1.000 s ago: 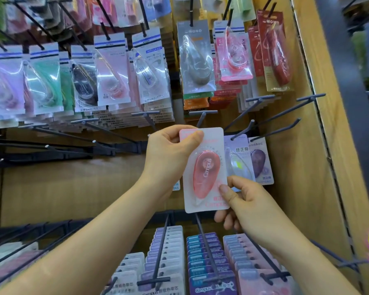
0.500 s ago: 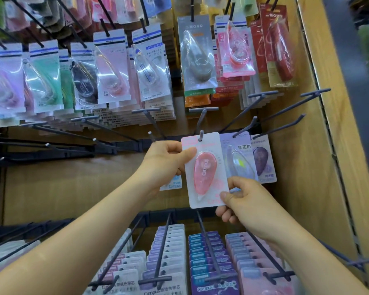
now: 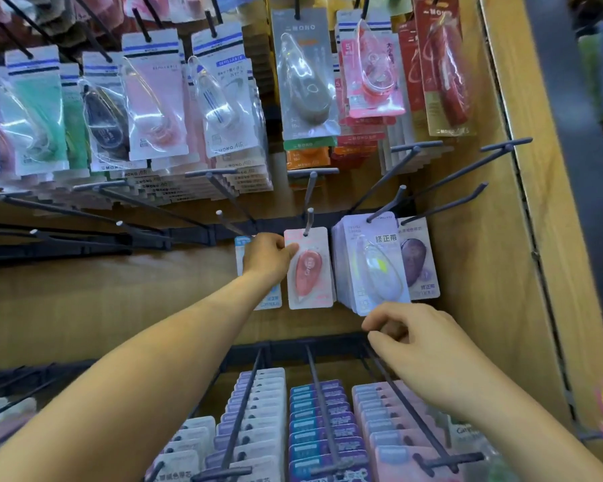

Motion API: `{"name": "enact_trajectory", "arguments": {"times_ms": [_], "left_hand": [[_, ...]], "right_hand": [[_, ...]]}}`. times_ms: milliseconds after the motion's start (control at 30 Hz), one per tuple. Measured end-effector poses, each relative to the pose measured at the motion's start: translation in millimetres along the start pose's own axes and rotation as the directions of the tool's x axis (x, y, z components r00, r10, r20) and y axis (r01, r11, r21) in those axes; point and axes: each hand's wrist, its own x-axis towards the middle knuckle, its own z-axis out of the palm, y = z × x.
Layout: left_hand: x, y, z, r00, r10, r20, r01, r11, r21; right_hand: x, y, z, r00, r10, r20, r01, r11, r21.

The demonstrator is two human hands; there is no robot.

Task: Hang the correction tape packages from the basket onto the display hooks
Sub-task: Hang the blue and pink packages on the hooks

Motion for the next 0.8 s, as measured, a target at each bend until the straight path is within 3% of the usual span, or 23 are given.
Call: {"name": "enact_trajectory", "arguments": {"times_ms": [400, 667, 800], "left_hand": [[-19.9, -1.7, -11.4, 0.997, -0.065, 0.034, 0.063, 0.997, 0.049], [-146.4, -2.9, -98.6, 0.999, -0.001, 0.040, 0.002, 0.999, -0.042], [-216.0, -18.9, -139.6, 1.000, -0.010, 0.002, 0.010, 1.000, -0.029]], "right_hand": [[-12.0, 2.2, -8.4, 0.996, -0.094, 0.009, 0.094, 0.993, 0.068], [-33.9, -28.1, -15.7, 0.943, -0.332, 0.030, 0.319, 0.925, 0.205], [-46.2, -66.6, 9.4, 0.861, -0.474, 0.182, 0.423, 0.868, 0.262]]}}
